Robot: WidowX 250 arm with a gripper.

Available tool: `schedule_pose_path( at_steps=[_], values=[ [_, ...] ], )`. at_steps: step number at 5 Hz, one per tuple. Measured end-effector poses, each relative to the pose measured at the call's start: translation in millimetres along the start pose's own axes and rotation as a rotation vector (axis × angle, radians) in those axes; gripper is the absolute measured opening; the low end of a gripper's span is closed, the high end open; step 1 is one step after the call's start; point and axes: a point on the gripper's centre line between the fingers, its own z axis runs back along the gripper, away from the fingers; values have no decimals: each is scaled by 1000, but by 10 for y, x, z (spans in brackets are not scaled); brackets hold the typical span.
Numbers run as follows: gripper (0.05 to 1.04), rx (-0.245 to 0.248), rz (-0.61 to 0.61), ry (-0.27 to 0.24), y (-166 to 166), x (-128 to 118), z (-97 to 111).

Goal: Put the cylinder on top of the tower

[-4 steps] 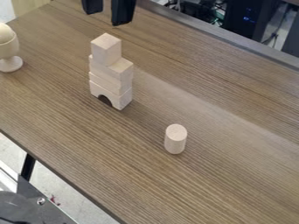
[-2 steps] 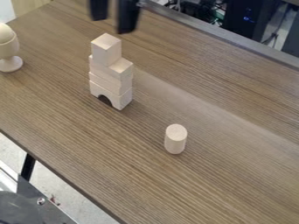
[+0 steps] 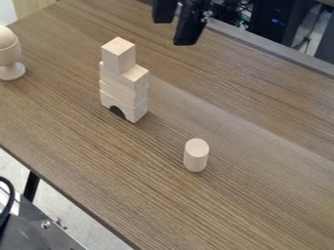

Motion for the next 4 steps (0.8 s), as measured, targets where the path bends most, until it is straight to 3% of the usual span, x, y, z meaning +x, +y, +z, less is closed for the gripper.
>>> schedule_pose_path(
  at_steps=[1,2,4],
  values=[
    [999,9,-81,25,-152,98,-87],
    [999,-22,-134,31,-332,120,-277],
    [999,16,-153,13,-680,22,-587]
  ],
)
